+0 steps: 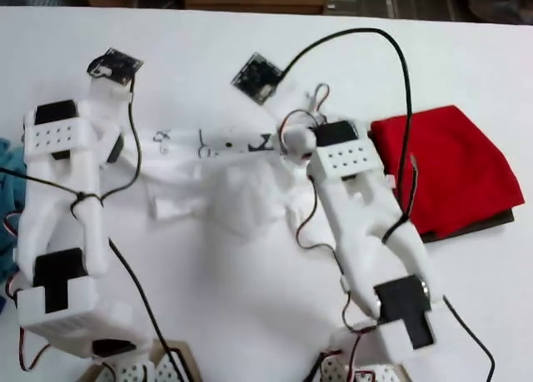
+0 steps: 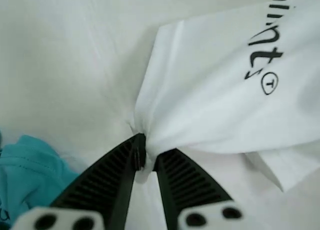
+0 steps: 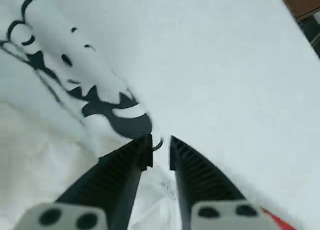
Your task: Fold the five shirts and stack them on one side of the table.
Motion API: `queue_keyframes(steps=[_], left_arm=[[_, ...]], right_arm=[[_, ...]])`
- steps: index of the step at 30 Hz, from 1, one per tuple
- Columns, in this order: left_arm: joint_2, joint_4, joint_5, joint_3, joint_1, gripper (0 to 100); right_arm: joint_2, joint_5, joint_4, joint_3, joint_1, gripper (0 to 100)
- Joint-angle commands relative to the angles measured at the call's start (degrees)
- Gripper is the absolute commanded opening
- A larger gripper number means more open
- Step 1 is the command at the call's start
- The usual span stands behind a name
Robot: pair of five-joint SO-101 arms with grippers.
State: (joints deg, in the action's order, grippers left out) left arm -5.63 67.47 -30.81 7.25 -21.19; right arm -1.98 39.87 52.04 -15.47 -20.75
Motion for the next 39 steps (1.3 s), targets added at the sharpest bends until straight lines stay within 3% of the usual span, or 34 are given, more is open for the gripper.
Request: queue_keyframes(steps=[1, 5, 12, 17, 21, 27, 32, 39], left_arm=[[0.70, 0.26, -0.09, -2.68, -0.53, 2], [0.70, 0.18, -0.09, -2.68, -0.62, 2], [0.70, 0.18, 0.26, -2.68, -0.62, 2], [0.70, 0.09, 0.26, -2.68, -0.62, 2], [0.70, 0.35, 0.26, -2.68, -0.62, 2], [0.79, 0.88, 0.26, -3.21, -0.70, 2], [0.79, 4.13, 0.26, -7.25, -0.70, 2], [0.70, 7.21, 0.26, -10.42, -0.70, 2]], right_arm=[[-6.55, 0.62, 18.68, -1.23, -8.31, 23.8], [-14.73, 0.00, 16.22, -13.54, -16.31, 15.7], [-22.11, -11.60, 2.42, -35.16, -24.13, 19.8], [-22.11, -13.19, -4.35, -40.00, -28.53, 19.8], [-21.58, -12.66, -8.22, -39.91, -26.07, 19.8], [-11.03, -5.89, -15.08, -39.12, -20.79, 19.7], [-2.77, -5.27, -14.02, -29.36, -17.63, 14.9], [6.29, 2.99, -13.76, -16.18, -9.19, 7.3]])
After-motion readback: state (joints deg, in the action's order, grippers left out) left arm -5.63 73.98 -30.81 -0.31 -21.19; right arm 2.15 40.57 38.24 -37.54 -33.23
